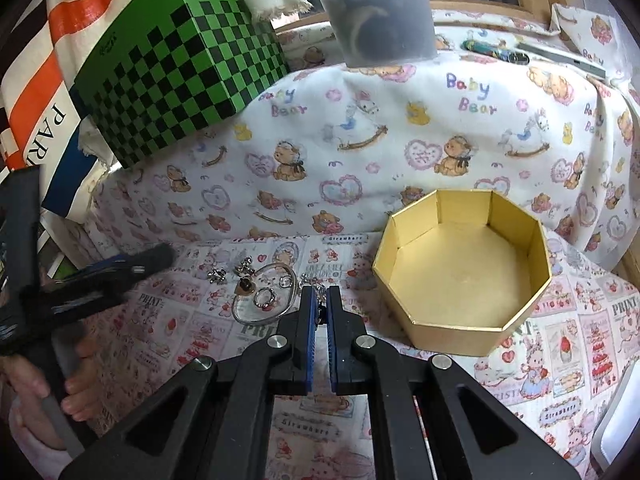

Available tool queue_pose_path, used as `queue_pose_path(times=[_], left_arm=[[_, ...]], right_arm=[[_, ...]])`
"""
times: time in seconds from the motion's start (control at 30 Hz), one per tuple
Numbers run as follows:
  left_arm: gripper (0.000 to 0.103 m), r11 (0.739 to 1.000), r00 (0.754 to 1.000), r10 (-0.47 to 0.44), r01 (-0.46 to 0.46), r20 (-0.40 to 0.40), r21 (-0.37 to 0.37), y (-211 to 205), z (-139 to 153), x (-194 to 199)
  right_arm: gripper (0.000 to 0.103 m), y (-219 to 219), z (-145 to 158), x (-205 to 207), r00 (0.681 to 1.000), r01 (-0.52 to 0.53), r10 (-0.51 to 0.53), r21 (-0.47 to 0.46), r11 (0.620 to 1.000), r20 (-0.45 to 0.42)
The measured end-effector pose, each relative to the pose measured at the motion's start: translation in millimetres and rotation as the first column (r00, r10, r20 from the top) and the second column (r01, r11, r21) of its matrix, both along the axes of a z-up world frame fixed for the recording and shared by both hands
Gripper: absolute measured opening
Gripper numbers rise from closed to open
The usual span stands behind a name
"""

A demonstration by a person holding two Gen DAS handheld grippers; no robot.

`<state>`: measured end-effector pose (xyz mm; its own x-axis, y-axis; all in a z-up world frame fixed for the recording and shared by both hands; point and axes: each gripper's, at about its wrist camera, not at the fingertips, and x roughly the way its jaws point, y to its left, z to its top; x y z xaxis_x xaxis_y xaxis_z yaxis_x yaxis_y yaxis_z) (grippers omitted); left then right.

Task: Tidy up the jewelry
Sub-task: 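Lift the earring with the right tool while the left tool grasps another earring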

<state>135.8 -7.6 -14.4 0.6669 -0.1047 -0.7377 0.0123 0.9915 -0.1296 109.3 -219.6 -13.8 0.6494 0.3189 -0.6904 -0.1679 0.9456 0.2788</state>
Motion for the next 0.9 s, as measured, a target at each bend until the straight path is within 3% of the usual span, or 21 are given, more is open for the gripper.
queue_pose_path(times=[0.27,0.57,0.7,0.9], left_arm=[[0.061,1.000,0.997,-0.025,0.025,-0.072,0.008,-11.4,-21.3,24.5],[0.013,0.996,0.988,-0.017,0.004,-0.152,-0.086,-13.0,-39.7,39.9],[0.012,0.992,0.989,-0.025,0.007,-0.147,-0.123,-8.0,-42.7,36.4],[0.011,0.992,0.994,-0.060,0.050,-0.089,-0.113,-11.3,-16.3,12.7]], right_arm=[[0.006,-15.8,11.6,-3.1,1.000,0.023,-0.024,0.047,0.999,0.017],[0.006,-27.5,19.7,-3.9,0.998,0.051,-0.055,0.076,0.996,0.042],[0.006,-33.4,20.0,-4.1,0.997,0.065,-0.070,0.089,0.994,0.045],[0.006,-45.6,24.2,-6.9,0.993,0.104,-0.111,0.120,0.987,0.046]])
